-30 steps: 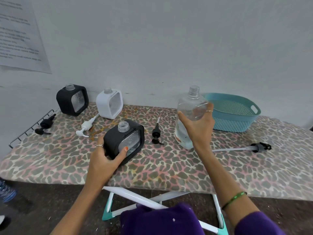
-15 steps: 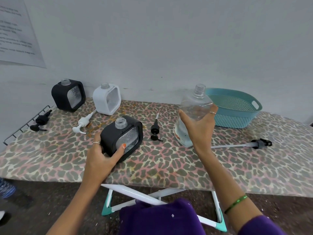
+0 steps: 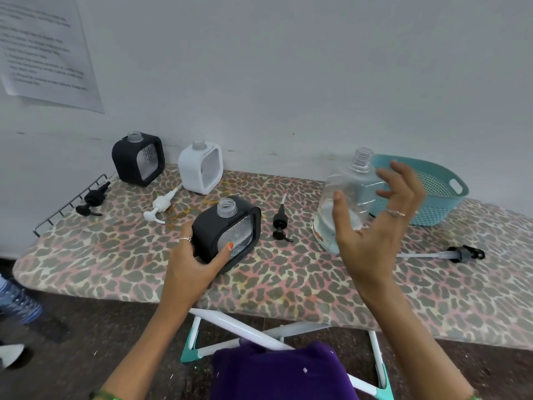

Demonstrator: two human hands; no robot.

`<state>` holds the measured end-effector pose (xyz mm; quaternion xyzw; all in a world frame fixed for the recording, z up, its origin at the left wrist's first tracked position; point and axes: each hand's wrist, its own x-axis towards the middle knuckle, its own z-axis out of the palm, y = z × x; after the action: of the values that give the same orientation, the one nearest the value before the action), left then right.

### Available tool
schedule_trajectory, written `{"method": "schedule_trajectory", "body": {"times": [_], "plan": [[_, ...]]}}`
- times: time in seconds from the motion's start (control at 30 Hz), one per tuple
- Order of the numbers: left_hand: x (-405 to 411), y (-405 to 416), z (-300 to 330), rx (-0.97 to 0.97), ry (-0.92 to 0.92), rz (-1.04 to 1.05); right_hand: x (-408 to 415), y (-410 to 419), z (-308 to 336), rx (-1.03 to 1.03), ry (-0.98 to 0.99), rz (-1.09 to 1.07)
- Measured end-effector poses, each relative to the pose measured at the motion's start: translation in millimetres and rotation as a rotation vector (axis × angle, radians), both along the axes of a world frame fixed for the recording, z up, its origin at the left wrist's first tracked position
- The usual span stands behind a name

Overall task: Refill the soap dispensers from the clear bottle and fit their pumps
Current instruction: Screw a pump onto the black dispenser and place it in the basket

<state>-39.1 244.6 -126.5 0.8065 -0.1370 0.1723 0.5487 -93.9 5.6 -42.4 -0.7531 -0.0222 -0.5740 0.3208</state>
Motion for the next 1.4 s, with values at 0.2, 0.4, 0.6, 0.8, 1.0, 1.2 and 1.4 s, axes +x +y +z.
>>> {"method": "schedule_trajectory", "body": {"times": [0.2, 0.4, 0.6, 0.8, 1.0, 1.2, 1.4], "plan": [[-0.3, 0.0, -0.4, 0.023, 0.002, 0.015, 38.0, 23.6, -14.8, -0.175, 0.595, 0.221], [0.1, -1.1, 0.4, 0.017, 0.02, 0.02, 78.2, 25.8, -48.3, -0.261, 1.049, 0.135], [0.8, 1.6, -1.9, 0.007, 0.019, 0.024, 89.1, 37.5, -63.0, -0.291, 1.076, 0.069], [0.1, 1.5, -0.4, 0.002, 0.035, 0.023, 90.4, 35.6, -49.4, -0.241, 0.857, 0.07], [0.5, 0.9, -1.4, -0.022, 0.036, 0.002, 58.4, 35.9, 47.7, 0.022, 0.558, 0.275], [1.0, 1.1, -1.3, -0.015, 0.011, -0.002, 38.3, 38.2, 101.0, 0.086, 0.422, 0.612], [2.1, 1.5, -3.2, -0.011, 0.01, -0.003, 40.9, 45.9, 102.3, 0.078, 0.461, 0.656]]}}
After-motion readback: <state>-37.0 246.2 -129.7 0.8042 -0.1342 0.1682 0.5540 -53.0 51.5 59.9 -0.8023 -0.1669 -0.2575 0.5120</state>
